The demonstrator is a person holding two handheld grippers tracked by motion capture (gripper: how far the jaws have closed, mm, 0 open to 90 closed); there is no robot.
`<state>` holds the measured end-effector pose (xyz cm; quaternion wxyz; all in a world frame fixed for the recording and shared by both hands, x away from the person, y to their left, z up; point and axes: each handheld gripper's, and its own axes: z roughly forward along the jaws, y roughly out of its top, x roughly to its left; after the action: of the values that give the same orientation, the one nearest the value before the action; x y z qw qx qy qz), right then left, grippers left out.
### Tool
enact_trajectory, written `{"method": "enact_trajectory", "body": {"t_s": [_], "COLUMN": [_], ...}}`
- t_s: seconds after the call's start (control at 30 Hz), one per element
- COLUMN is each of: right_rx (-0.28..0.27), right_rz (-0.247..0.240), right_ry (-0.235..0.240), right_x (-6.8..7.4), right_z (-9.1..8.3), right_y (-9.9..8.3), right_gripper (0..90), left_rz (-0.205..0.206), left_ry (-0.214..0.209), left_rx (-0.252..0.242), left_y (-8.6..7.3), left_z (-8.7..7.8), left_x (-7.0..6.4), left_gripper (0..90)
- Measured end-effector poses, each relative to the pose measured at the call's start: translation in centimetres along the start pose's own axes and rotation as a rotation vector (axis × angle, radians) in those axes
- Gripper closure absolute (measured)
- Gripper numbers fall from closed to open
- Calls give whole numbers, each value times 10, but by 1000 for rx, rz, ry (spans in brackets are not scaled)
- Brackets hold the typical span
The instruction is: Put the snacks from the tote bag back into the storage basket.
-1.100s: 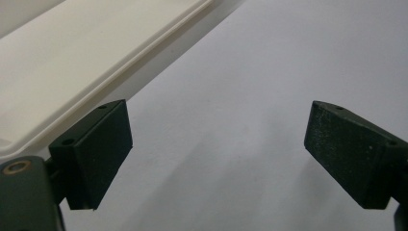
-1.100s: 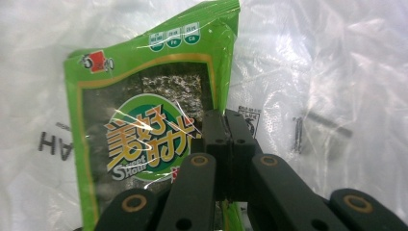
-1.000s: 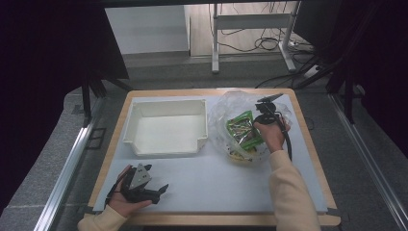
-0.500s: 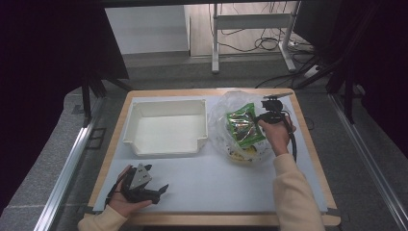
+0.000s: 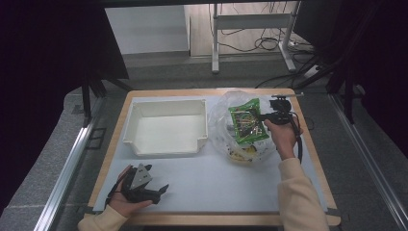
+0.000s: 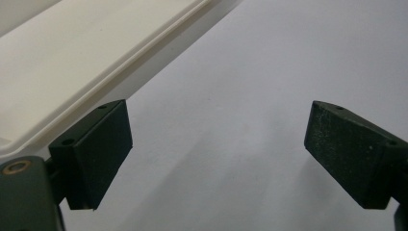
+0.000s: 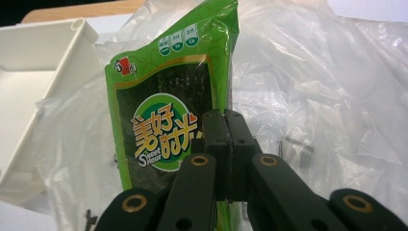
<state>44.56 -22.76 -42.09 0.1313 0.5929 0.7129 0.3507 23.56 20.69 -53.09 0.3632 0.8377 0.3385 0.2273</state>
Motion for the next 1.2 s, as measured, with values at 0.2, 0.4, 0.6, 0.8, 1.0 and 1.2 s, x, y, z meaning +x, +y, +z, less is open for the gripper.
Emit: {"method": "enact_trajectory", "body": {"t_s": [0.2,0.4,0.6,0.8,1.0,1.2], "right_rx": [-23,-42,-74,-98,-114,-143], "right_rz": [5,13,13,13,15,16], "right_ry": [2,14,34,57,68,71], "right_x": [0,-1,1,3,3,3], "right_z": [-4,-8,-15,-21,-25,-31], "right_y": [1,1,4,5,6,7], "right_gripper": [896,896,896,896,896,896], "left_rz": [0,2,2,0,0,0], "left_ry": [2,1,2,2,3,3], "left_rx": [-1,0,1,-1,-1,-1], "left_y": [0,0,0,0,0,0], "left_z": [0,0,0,0,0,0], "left_x": [0,-1,-1,0,0,0], "left_gripper": [94,94,94,95,95,94]}}
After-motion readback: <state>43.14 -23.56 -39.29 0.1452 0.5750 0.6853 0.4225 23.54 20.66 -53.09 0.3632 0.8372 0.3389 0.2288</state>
